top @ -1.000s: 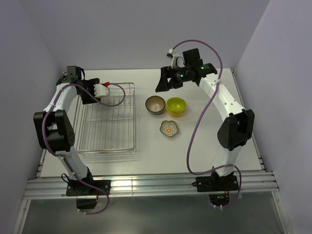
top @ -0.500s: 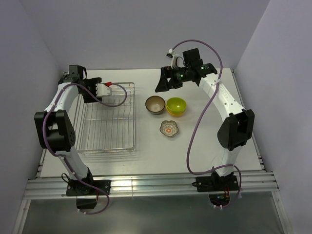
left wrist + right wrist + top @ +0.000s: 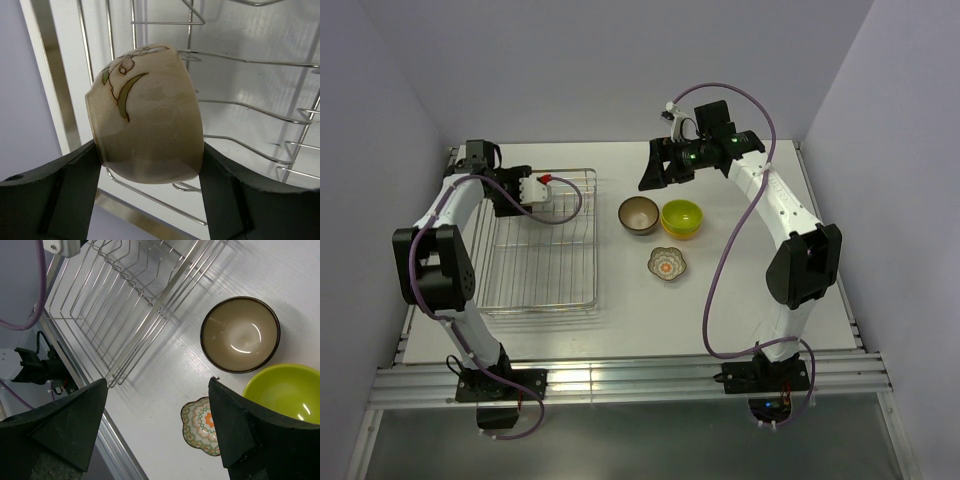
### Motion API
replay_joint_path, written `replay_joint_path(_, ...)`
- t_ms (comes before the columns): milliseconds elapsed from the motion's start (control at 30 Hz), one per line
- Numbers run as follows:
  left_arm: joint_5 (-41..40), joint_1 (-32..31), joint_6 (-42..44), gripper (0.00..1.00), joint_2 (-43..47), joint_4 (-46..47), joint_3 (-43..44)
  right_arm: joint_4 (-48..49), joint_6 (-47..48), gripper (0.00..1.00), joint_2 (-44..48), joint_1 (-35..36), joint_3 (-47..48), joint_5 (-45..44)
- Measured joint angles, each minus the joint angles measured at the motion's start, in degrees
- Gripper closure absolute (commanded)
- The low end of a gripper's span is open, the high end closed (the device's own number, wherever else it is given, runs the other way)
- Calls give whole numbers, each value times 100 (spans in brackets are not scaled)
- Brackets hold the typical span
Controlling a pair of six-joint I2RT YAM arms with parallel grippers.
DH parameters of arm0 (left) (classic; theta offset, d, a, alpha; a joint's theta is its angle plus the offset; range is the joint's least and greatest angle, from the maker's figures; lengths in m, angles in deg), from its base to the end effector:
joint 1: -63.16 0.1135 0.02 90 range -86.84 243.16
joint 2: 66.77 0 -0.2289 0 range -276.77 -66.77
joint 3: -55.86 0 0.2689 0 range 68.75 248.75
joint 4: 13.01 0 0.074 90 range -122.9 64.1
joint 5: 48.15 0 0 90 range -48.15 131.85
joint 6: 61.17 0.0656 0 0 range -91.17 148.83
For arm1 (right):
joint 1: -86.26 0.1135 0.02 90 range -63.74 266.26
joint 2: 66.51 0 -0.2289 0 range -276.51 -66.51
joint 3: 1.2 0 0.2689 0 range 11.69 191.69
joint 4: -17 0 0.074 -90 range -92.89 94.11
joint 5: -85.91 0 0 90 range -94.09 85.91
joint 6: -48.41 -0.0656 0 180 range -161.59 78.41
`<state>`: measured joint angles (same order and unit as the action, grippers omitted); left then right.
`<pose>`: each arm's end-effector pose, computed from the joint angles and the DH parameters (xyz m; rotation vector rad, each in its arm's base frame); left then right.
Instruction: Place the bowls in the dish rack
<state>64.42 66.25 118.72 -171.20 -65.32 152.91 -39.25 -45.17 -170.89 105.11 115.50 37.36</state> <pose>0.4124 -0.0030 0.1845 1.8129 1.7207 0.1474 0.3913 0.1795 0.3072 -0.6693 2.2205 1.0392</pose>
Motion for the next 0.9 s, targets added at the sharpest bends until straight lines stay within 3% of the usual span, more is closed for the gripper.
replay_joint_path(333,-79,-50,37,55,2,146,-109,0,0,11,0,0,0,-2)
replay_joint_path(367,-85,-50,37,49,2,144,-109,0,0,11,0,0,0,-4)
replay_joint_path(400,-85,-52,37,35,2,144,-109,-2,0,11,0,0,0,-4)
replay_joint_path(467,-90,-55,42,29,2,142,-109,-4,2,10,0,0,0,-4)
replay_joint_path(533,-103,-57,50,14,2,138,-109,-24,7,10,0,0,0,-4)
replay_joint_path(900,-151,-68,46,8,413,-251,-85,-199,59,9,0,0,24,-50)
